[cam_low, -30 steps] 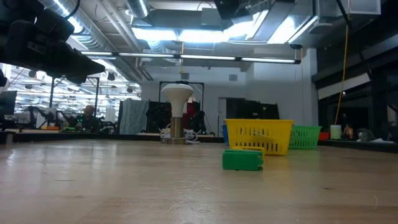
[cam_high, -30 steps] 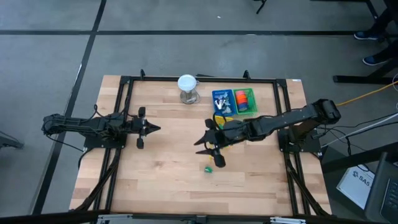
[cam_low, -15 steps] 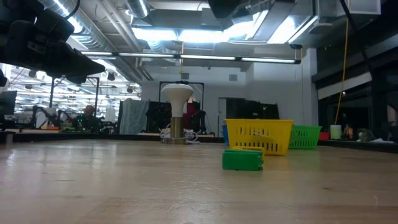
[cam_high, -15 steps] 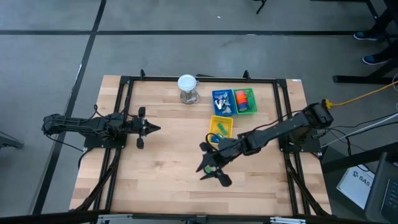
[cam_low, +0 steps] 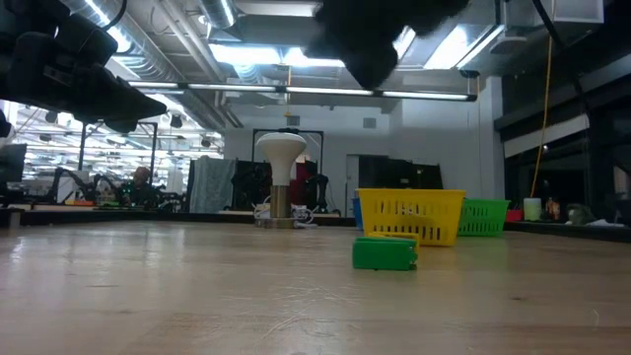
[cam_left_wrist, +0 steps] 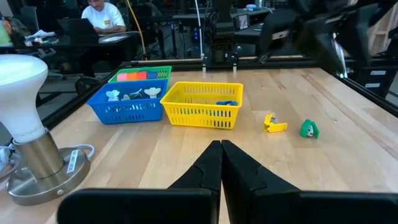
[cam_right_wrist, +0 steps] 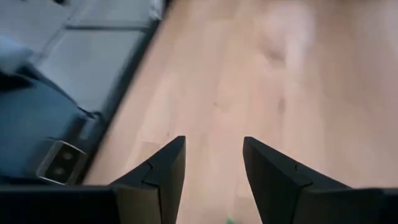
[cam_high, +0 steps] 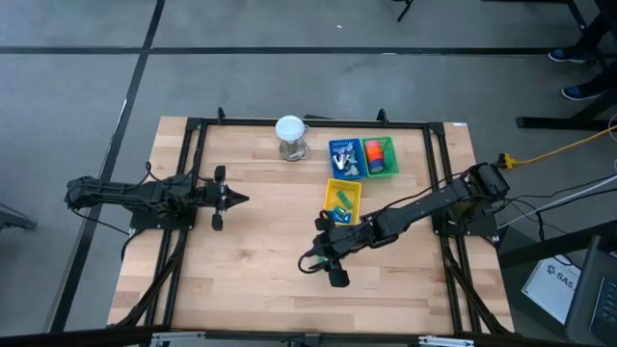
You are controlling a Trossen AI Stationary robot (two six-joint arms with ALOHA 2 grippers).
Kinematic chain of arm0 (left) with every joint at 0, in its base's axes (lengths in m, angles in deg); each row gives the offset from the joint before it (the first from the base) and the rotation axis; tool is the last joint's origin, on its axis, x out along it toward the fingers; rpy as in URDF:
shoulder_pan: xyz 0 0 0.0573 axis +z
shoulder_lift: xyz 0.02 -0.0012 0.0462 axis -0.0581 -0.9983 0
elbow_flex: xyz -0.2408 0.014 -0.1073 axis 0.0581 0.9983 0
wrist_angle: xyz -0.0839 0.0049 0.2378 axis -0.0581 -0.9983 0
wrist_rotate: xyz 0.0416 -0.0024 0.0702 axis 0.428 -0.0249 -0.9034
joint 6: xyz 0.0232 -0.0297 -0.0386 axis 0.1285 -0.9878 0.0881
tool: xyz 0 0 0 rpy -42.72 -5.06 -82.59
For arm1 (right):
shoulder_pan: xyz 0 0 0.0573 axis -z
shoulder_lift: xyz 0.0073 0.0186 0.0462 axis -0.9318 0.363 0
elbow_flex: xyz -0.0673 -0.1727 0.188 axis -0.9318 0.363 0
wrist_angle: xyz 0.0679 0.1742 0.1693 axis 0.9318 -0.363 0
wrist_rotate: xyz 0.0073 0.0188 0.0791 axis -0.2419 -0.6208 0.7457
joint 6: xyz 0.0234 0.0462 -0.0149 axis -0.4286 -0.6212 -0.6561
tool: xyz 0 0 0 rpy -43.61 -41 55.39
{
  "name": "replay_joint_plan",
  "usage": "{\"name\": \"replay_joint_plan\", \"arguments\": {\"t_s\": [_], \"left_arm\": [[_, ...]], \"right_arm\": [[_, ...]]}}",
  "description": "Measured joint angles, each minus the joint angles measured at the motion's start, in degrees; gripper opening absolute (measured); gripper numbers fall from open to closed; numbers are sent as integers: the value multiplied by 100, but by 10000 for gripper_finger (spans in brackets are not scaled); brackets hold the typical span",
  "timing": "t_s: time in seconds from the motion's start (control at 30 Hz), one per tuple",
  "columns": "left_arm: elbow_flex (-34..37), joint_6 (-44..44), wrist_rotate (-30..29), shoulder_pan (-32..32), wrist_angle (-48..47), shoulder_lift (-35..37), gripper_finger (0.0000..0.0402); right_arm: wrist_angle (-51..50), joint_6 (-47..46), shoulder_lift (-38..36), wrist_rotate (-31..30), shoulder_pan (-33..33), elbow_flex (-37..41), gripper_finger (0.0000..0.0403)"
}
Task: Pick and place Stapler, Stapler remover, tape
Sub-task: Put the yellow stapler into the yellow bin
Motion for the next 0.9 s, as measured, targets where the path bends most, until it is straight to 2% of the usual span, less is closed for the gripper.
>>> {"name": "replay_joint_plan", "arguments": {"t_s": [0.27, 0.47, 0.53, 0.7, 0.9], "left_arm": [[0, 0, 2, 2, 0, 0, 1], [0, 0, 1, 0, 0, 0, 1], [0, 0, 0, 1, 0, -2, 1], [0, 0, 0, 0, 0, 0, 1], [0, 0, 1, 2, 0, 0, 1]], "right_arm": [[-693, -225, 0, -419, -118, -2, 165], [-1068, -361, 0, -473, -148, 0, 165], [-1200, -473, 0, -723, -148, 0, 165], [-1731, -1034, -2, -1434, -143, -1, 165], [-1953, -1764, 42, -1572, -146, 63, 165]]}}
